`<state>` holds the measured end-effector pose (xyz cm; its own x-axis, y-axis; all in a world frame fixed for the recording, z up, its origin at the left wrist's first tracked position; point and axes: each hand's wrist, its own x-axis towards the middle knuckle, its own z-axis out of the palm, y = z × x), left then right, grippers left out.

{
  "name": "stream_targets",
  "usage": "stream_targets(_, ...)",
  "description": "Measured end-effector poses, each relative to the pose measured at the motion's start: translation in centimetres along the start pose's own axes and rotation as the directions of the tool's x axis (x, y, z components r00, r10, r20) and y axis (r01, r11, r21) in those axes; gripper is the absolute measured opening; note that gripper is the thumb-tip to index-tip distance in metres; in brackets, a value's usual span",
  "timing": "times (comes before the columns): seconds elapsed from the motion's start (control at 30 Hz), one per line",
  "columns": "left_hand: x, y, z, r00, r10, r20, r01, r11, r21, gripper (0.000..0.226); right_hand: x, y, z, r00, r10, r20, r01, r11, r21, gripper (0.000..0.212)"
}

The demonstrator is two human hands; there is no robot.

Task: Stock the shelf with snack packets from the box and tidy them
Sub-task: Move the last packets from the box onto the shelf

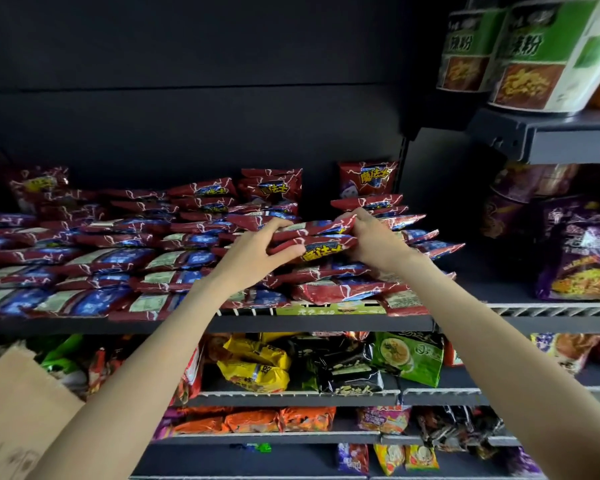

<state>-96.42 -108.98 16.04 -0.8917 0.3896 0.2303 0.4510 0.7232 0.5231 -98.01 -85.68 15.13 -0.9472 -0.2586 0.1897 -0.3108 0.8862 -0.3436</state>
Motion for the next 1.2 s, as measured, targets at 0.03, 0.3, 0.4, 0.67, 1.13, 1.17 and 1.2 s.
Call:
stream_targets(0.03, 0.4, 0.1, 0.4, 1.000, 0.003, 0.025, -0.005, 0.998, 0.068, 0.051, 0.4, 0.2, -0.1, 0.999, 0.039, 0.017, -0.038, 0.998, -0.058, 0.049)
stream_targets(0.3, 2.8, 0.1, 1.7, 0.993, 0.016, -0.117, 0.012, 0.972, 0.236, 0.053, -3.2, 1.2, -2.9, 0.998, 0.043, 0.050, -0.052, 0.977, 0.206, 0.075)
stream_targets(0.4, 2.6, 0.1, 1.6, 0.991, 0.055, -0.126, -0.035, 0.987, 0.154, 0.057, -4.0, 0.5, -2.1, 0.998, -0.057, -0.033, 0.063, 0.961, 0.270, 0.045)
stream_targets(0.67, 3.2, -0.1, 3.1, 0.987, 0.076, -0.138, -0.041, 0.969, 0.242, 0.032, -1.0, 0.7, 0.2, 0.998, 0.058, -0.034, -0.057, 0.998, 0.026, 0.036)
stream_targets(1.13, -7.0, 1.7, -0.9, 0.825, 0.284, -0.489, -0.065, 0.907, 0.417, 0.021, -9.7, -6.2, -1.6, 0.854, -0.202, -0.479, 0.282, 0.954, 0.100, 0.023)
stream_targets(1.17, -8.8, 1.9, -1.4, 0.773, 0.339, -0.537, -0.092, 0.896, 0.433, 0.019, -10.1, -7.5, -1.1, 0.832, -0.229, -0.506, 0.323, 0.941, 0.105, 0.023)
stream_targets(1.2, -10.6, 1.9, -1.9, 0.719, 0.393, -0.574, -0.119, 0.882, 0.455, 0.018, -10.6, -9.0, -0.5, 0.807, -0.261, -0.529, 0.361, 0.928, 0.093, 0.023)
